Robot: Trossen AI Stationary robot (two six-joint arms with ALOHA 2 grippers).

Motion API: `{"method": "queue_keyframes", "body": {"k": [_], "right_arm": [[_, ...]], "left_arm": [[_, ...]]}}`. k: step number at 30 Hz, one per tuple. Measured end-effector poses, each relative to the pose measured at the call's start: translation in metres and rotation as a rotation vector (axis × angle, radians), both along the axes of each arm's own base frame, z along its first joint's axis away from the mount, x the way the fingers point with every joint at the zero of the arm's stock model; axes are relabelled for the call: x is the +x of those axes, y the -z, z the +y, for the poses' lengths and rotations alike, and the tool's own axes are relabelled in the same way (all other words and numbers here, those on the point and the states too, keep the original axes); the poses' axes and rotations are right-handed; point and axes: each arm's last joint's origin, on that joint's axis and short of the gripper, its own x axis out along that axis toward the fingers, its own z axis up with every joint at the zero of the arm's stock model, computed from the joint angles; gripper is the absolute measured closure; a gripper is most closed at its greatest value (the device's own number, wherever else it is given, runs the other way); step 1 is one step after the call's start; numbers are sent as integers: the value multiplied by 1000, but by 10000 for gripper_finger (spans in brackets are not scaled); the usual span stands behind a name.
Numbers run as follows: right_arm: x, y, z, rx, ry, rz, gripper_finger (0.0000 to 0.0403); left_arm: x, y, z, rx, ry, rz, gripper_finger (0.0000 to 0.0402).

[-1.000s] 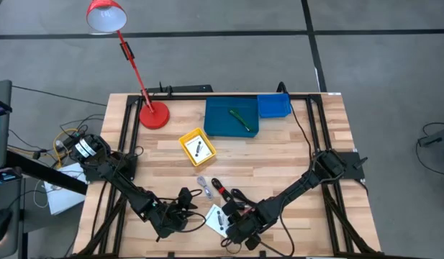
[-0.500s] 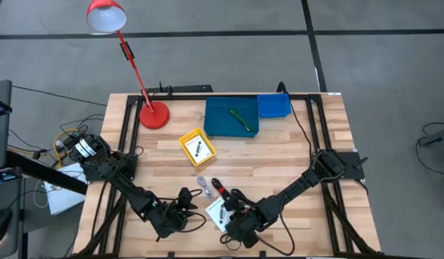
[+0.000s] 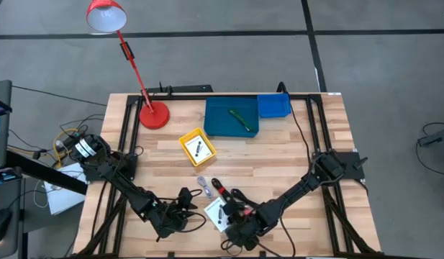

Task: Pick and place items into bin
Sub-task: Put the white card reader box into the yellow bin

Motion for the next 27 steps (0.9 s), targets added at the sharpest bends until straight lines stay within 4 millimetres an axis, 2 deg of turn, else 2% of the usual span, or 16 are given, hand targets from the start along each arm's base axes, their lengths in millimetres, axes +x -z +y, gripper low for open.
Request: {"method": "queue_keyframes", "body": {"k": [7, 27], "right_arm": [[4, -6, 2, -34, -38, -23, 267], [7, -17, 10, -56, -63, -43, 274]], "left_arm": [[0, 0, 0, -14, -10, -2, 271], [0, 0, 0, -20, -4, 4, 271]]}}
